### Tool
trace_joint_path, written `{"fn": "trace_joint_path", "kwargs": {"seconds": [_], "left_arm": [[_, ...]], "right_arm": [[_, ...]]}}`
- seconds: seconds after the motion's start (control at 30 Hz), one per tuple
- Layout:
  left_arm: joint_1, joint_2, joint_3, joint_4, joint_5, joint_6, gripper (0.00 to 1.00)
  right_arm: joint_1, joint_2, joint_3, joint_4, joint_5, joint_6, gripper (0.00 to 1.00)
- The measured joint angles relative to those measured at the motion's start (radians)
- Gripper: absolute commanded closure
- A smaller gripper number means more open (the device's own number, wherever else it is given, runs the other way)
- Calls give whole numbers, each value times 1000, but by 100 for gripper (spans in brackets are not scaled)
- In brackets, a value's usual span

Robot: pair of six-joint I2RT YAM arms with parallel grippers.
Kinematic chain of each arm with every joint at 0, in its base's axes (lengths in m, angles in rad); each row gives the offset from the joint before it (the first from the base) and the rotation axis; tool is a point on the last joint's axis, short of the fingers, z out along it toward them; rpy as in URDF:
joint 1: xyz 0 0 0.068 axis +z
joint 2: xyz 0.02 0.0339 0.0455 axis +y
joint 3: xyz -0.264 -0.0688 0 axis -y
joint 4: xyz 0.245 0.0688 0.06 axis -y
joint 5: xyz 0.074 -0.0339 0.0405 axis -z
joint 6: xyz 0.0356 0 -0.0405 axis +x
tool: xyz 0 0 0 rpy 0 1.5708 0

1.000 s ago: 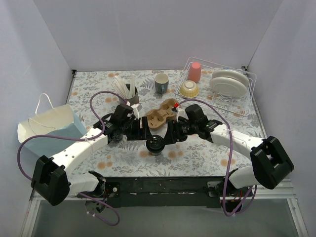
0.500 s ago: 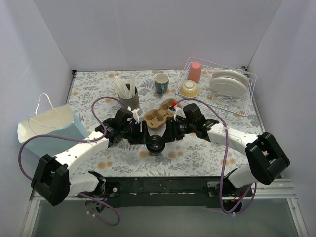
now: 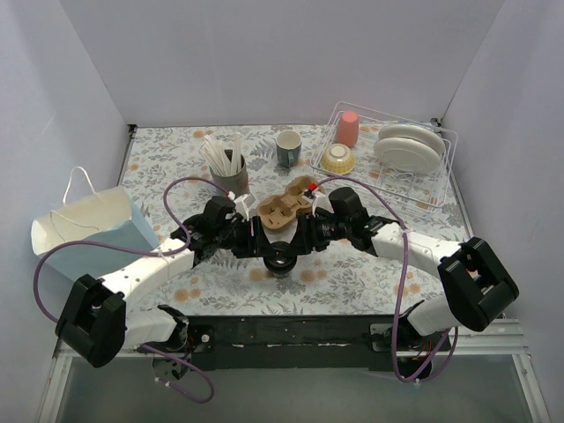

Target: Pack the takeout coffee

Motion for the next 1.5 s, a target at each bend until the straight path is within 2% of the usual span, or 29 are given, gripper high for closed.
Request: {"fn": "trace_joint_path", "kwargs": {"seconds": [0.17, 0.7, 0.83, 0.93, 1.13, 1.37, 1.5], "left_arm": [[-1, 0, -17, 35, 19, -14, 57], [-1, -1, -30, 57, 27, -27, 57], [-1, -1, -31, 64, 28, -29, 55], [-2, 0, -34, 60, 27, -30, 48], [-3, 18, 37, -36, -13, -13, 45], [-3, 17, 157, -115, -69, 16, 47], [-3, -4, 155, -165, -103, 14, 55]], "right_arm": [[1, -6, 1, -4, 7, 5, 33], [8, 19, 3, 6, 16, 23, 38], [8, 19, 3, 8, 18, 26, 48], [10, 24, 2, 11, 24, 24, 55], [18, 26, 0, 18, 26, 23, 57], [20, 26, -2, 24, 28, 22, 59], [21, 26, -2, 24, 30, 23, 59]]}}
